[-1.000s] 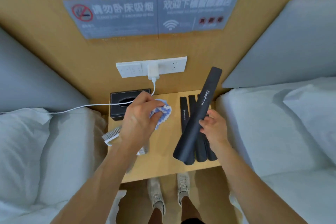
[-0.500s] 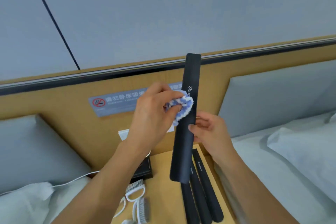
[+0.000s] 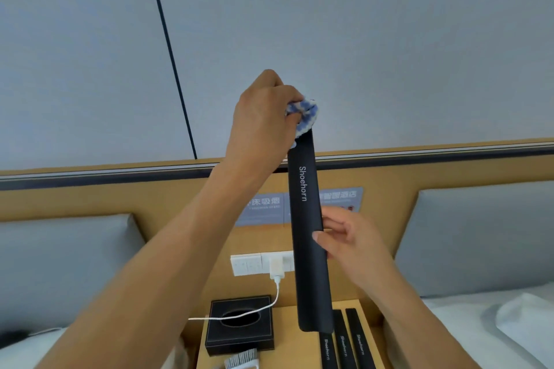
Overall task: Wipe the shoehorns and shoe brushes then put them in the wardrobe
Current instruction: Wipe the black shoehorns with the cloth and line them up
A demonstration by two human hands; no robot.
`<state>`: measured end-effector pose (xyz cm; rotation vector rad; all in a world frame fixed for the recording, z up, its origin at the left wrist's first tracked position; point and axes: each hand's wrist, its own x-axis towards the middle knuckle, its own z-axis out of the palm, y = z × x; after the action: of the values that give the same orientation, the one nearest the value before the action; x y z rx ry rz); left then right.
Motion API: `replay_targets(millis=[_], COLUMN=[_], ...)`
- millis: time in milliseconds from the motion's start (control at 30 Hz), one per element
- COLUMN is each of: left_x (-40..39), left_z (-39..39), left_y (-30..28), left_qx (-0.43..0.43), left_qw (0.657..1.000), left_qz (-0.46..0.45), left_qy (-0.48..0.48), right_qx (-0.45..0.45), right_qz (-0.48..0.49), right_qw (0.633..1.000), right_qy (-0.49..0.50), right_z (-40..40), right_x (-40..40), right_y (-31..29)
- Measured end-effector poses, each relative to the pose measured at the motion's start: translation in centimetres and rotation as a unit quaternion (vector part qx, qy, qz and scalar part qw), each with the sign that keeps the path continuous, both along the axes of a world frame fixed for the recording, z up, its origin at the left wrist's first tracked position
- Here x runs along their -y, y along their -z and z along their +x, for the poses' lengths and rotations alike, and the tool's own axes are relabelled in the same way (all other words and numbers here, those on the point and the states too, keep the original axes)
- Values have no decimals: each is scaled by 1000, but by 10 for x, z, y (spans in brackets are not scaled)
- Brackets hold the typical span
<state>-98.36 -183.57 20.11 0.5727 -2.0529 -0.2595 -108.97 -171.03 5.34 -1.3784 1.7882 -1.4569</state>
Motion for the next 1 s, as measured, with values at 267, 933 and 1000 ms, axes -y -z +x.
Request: replay_targets(millis=[267, 933, 1000], left_x=[-5, -13, -10], left_z=[-4, 11, 17], left_y=[2, 57, 64], left_qx=[10, 184, 205], left_qw=[999, 975, 972], left_qz=[-20, -105, -96], left_qy=[32, 72, 69], right_qx=[86, 459, 463], right_qz=[-60, -62, -83], right_qw=[994, 883, 882], right_qy=[-10, -72, -40], right_z=[-7, -29, -30], right_x=[27, 47, 49], right_y=[-36, -45, -42])
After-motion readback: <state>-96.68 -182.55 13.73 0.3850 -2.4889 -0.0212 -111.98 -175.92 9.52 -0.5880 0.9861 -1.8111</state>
